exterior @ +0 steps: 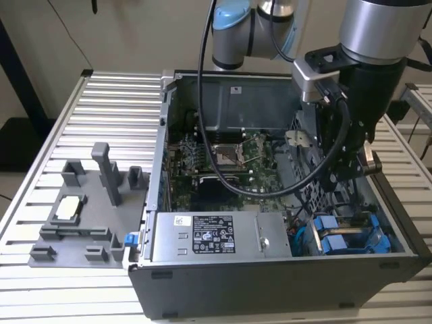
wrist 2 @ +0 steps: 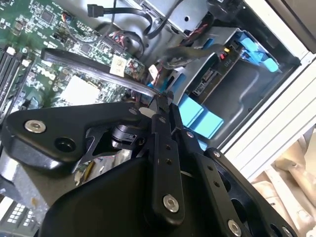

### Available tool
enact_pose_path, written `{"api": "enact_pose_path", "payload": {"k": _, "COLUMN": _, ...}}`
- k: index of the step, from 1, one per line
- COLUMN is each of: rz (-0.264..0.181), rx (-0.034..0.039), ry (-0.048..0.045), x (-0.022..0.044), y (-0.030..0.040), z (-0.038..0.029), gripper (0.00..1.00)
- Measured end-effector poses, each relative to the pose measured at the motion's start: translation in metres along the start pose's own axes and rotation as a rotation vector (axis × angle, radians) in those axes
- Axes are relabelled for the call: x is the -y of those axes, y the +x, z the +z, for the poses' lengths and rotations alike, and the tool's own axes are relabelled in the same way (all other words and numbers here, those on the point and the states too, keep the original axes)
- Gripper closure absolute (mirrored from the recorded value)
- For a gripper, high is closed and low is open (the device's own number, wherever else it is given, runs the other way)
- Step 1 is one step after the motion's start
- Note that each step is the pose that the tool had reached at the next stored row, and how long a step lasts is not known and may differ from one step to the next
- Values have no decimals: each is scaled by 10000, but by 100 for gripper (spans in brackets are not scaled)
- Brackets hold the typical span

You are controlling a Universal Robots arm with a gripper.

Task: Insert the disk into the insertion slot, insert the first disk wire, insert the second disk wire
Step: 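Insert the second disk wire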

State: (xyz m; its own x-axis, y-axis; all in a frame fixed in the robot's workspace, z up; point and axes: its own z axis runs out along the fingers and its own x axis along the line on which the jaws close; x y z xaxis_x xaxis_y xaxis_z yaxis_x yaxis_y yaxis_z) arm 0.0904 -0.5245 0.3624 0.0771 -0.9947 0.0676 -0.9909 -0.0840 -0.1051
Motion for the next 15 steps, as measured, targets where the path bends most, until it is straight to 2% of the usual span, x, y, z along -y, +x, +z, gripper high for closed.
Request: {"api": "enact_pose_path", "payload": {"k": 15, "rz": -4, "rx": 9, "ry": -95, "x": 76, "y": 368, "z": 46, "gripper": 84}}
